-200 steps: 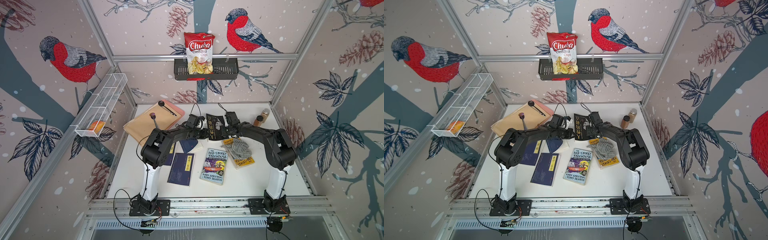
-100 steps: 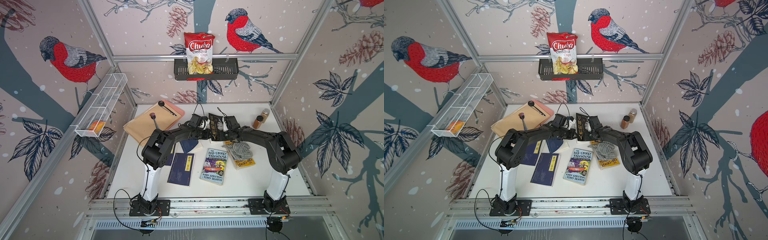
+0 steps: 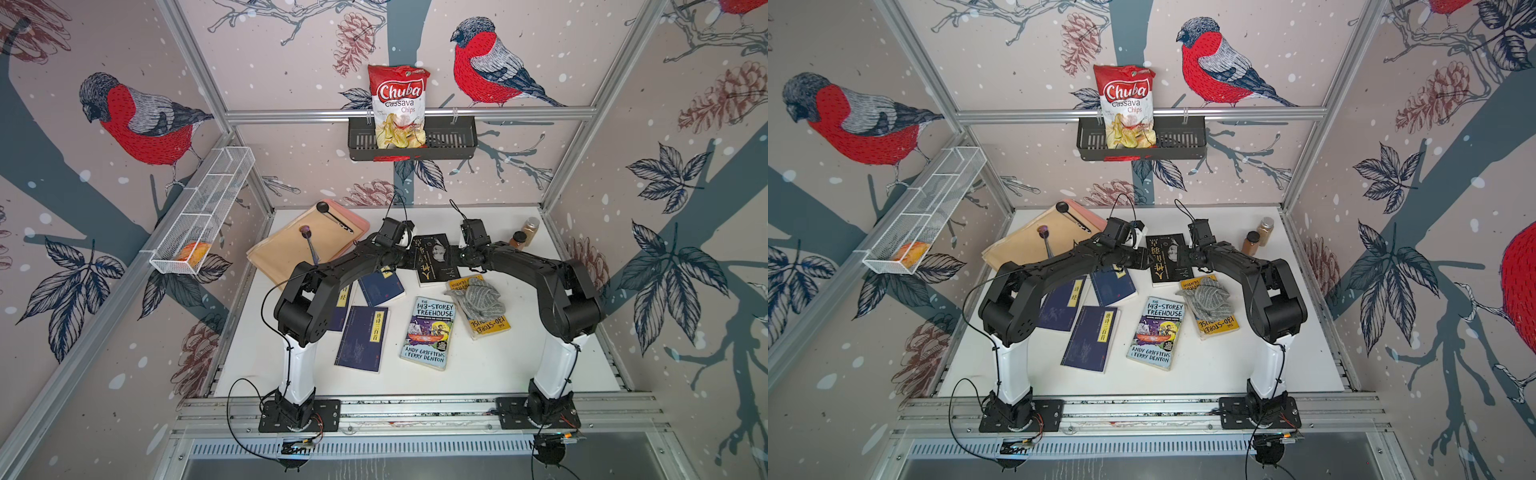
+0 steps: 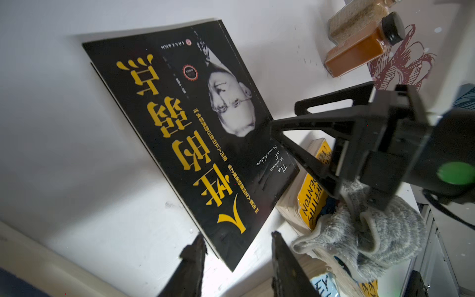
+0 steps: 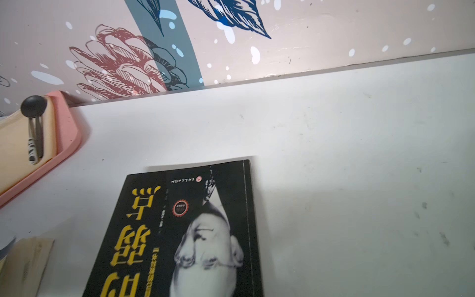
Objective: Wipe the cover of the book
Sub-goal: Move the book to the center of the board.
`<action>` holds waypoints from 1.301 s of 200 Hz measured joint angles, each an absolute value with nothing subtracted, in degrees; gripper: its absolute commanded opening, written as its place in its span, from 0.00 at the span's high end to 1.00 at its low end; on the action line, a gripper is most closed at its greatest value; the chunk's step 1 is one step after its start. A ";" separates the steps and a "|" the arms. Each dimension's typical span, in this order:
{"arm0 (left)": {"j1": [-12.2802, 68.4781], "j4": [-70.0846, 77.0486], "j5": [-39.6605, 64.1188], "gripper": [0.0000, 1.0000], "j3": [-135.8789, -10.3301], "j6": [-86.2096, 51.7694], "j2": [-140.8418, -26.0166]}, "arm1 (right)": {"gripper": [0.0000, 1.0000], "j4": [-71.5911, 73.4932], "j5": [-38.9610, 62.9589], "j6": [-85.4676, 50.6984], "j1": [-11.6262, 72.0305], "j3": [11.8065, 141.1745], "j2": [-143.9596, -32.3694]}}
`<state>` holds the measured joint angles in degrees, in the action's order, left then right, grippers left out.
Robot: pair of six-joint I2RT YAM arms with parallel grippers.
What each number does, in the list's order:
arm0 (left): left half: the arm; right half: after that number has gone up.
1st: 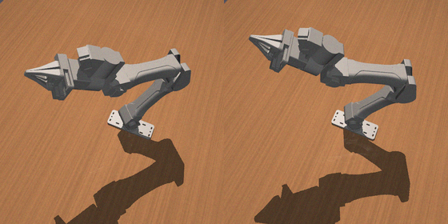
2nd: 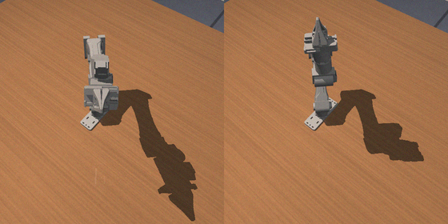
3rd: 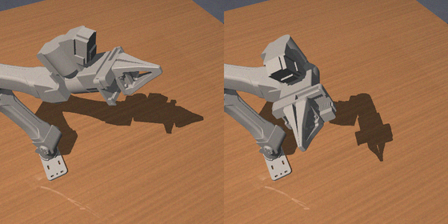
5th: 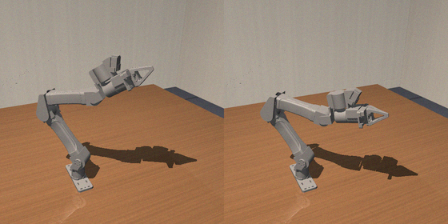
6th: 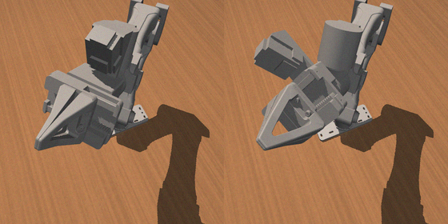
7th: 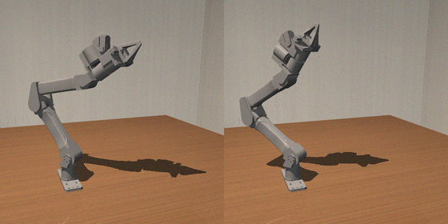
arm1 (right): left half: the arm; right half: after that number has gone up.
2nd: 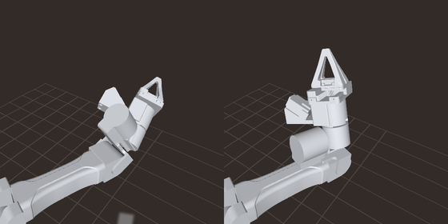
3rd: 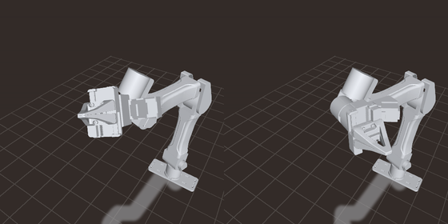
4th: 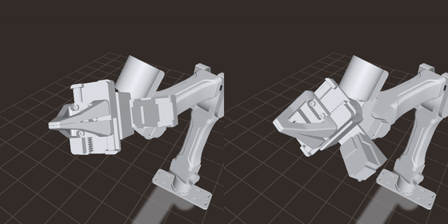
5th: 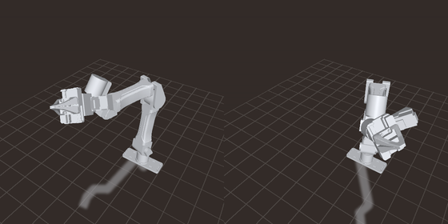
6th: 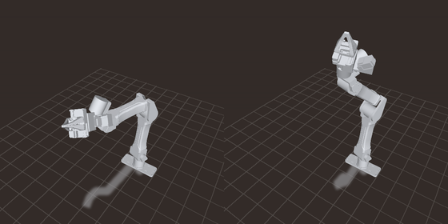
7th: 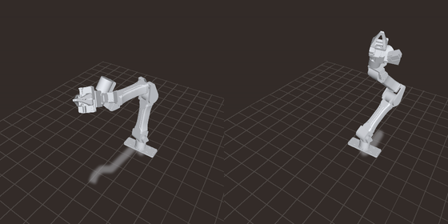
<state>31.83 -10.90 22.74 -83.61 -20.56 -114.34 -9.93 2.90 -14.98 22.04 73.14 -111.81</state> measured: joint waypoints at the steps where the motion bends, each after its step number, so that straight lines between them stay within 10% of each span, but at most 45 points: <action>1: 31.83 -10.92 22.70 0.58 -83.64 -20.56 -114.32 | 0.30 -9.93 2.87 -14.98 22.00 73.23 -111.96; 193: 31.18 -14.44 14.79 0.56 -90.41 -16.05 -123.85 | 0.42 -9.67 4.69 -13.41 29.32 76.16 -117.40; 260: 30.96 -15.84 9.74 0.58 -90.48 -13.45 -124.20 | 0.30 -12.82 4.47 -13.69 30.70 74.41 -114.56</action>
<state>30.96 -15.84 9.74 -90.48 -13.45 -124.20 -12.82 4.47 -13.69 30.70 74.41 -114.56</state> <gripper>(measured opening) 0.428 0.672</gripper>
